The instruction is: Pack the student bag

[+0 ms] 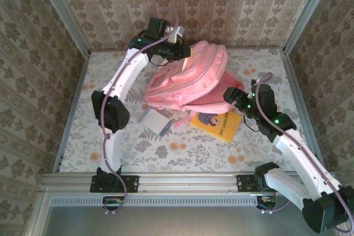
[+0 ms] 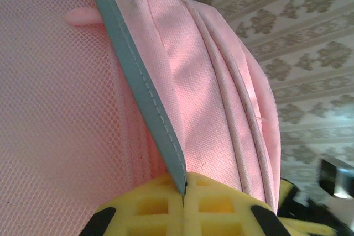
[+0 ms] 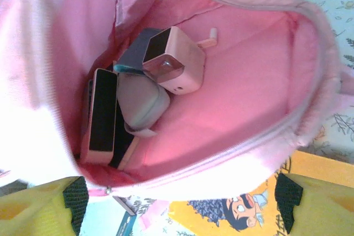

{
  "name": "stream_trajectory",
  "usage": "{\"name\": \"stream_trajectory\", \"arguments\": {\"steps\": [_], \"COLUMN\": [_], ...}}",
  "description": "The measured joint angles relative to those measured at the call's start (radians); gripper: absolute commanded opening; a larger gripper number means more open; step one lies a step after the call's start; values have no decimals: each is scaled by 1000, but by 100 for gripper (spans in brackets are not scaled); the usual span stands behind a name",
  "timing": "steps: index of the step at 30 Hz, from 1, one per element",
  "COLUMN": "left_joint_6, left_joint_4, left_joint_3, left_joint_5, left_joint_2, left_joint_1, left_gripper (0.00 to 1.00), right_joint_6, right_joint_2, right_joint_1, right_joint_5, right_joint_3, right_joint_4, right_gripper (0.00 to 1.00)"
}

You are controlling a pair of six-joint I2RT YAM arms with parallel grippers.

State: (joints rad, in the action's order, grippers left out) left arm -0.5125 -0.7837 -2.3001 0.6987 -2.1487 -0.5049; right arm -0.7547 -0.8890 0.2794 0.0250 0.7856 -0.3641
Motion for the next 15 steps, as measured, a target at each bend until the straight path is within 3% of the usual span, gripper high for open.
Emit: {"name": "stream_trajectory", "arguments": {"steps": [6,10,12,15], "left_joint_6": [73,85,85,64], "left_joint_4": [-99,-115,-103,-39], "left_joint_3": [-131,-145,-109,116], "left_joint_5": [-82,-112,-139,-172], "left_joint_2": [-109,-135,-123,-12], "left_joint_1": [-24,-17,-8,15], "left_gripper": [1,37,47,54], "right_joint_6": [27,80,115,177], "right_joint_2": [19,-31,-92,-205], "right_joint_1": [23,127,198,301], "right_joint_5": [24,38,37,39], "right_joint_3": [-9,-2,29,93], "right_joint_4": [0,6,-5,-6], "right_gripper": [84,85,84,82]}}
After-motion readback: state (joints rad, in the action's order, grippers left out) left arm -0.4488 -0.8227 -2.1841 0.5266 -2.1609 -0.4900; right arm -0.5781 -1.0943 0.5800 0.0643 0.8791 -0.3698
